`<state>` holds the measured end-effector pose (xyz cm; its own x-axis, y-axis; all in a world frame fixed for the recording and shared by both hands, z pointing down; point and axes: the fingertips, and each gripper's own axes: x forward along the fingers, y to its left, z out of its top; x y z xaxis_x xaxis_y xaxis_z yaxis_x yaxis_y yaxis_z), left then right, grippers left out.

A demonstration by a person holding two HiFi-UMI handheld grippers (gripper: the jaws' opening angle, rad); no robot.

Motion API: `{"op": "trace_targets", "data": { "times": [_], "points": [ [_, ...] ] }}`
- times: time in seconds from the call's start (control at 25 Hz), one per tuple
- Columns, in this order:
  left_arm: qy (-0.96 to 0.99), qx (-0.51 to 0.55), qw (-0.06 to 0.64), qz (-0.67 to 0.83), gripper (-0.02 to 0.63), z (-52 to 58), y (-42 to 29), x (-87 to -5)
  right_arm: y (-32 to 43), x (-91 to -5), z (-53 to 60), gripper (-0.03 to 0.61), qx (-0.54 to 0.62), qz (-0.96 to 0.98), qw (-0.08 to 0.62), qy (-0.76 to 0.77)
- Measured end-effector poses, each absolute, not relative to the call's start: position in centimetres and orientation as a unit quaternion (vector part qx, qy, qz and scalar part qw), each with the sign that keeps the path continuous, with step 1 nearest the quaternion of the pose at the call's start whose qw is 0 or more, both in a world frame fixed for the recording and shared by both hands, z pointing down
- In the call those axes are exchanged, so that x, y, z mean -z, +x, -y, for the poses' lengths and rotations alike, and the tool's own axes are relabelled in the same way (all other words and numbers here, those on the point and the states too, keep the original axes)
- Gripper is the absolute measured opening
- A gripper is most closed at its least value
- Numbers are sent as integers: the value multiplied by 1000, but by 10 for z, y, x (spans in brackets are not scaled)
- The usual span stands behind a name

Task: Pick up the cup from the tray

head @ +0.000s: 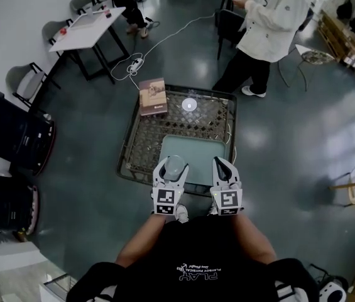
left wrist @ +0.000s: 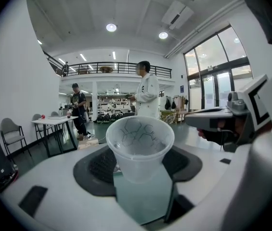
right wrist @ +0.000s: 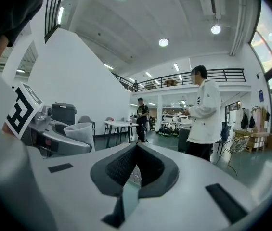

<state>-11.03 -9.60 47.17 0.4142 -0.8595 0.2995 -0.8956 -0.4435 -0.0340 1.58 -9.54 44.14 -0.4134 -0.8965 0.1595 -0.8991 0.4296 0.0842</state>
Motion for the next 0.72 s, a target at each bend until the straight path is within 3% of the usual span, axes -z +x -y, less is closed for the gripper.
{"op": "trace_targets", "data": {
  "times": [0.72],
  "points": [
    [839,-134,67,524,293,97,-99,-465,12,-429,103,-5,-2,845,85,528]
  ]
}}
